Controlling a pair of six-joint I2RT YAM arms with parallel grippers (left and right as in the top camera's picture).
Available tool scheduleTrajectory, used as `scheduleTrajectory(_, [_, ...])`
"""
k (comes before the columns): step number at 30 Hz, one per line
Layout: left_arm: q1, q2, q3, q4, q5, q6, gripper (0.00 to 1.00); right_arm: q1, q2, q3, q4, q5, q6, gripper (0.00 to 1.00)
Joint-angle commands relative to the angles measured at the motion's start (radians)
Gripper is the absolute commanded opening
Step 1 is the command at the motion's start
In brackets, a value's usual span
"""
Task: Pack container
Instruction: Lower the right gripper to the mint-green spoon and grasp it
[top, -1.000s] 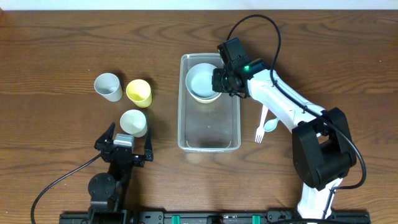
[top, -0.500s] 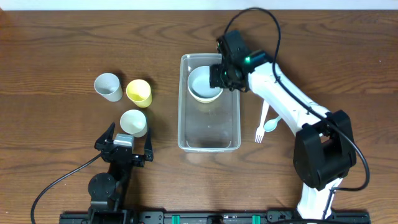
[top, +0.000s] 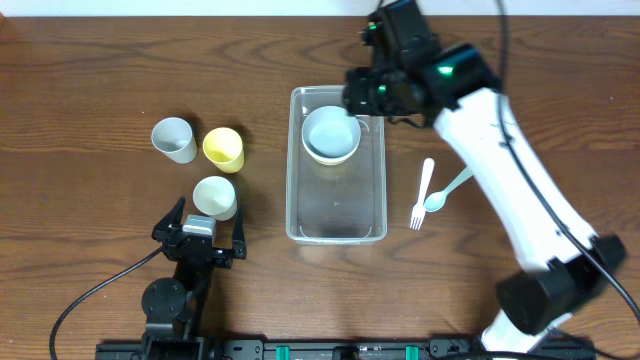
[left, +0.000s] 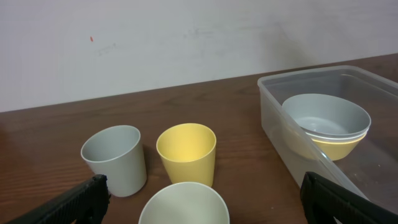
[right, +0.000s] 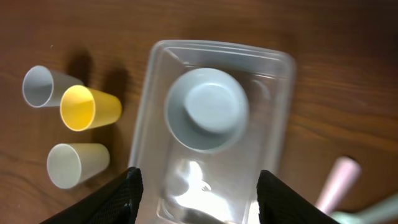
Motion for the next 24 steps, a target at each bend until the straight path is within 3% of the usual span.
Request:
scheduleTrajectory(1, [0.005, -0.005, -0.018, -0.034, 0.007, 0.005, 0.98, -0.061, -0.069, 0.022, -0.058, 0.080, -0.010, 0.61])
scheduleTrajectory(12, [0.005, -0.005, -0.018, -0.034, 0.007, 0.005, 0.98, -0.280, -0.121, -0.018, -0.264, 0.108, 0.017, 0.63])
scheduleTrajectory(24, [0.005, -0.005, -0.018, -0.034, 0.007, 0.005, 0.98, -0.285, -0.122, -0.369, -0.140, 0.100, 0.112, 0.61])
